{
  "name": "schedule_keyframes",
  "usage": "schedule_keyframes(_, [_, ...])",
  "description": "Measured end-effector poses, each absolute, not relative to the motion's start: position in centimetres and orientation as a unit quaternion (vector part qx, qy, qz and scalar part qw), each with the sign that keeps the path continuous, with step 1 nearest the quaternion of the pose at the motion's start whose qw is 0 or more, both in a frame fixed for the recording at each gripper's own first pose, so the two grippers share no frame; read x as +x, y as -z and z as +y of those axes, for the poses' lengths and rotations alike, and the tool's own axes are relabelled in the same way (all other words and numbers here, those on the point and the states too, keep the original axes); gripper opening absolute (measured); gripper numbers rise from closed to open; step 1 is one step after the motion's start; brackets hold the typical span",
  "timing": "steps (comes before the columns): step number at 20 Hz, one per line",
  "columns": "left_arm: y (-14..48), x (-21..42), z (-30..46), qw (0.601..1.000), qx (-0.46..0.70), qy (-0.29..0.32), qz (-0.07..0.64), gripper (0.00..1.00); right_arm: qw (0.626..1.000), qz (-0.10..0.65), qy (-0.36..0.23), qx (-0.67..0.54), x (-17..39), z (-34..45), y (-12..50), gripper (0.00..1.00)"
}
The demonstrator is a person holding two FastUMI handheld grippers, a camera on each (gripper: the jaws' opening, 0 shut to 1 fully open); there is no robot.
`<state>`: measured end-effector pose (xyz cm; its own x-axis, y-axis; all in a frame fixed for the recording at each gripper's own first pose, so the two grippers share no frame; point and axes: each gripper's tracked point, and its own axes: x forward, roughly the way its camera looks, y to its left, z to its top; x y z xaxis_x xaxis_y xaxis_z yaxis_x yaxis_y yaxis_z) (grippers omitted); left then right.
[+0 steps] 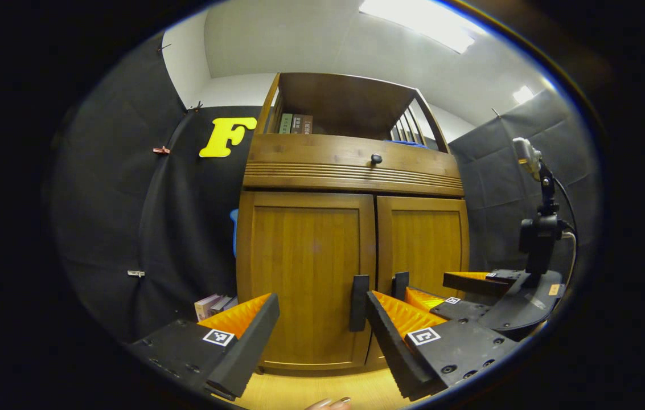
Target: Open the right door of the double-door shoe cabinet with the right hand, and open the left door with the left hand.
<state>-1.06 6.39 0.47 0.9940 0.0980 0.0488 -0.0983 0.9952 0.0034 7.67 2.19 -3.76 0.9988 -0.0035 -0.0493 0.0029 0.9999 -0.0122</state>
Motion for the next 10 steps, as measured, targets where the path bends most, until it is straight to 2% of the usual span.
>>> schedule_keyframes(10, [0.0,-0.1,9.0,0.998,-0.002,-0.059,-0.028,0.94,0.999,0.029,0.046,0.003,13.5,0.1,7.0,0.95])
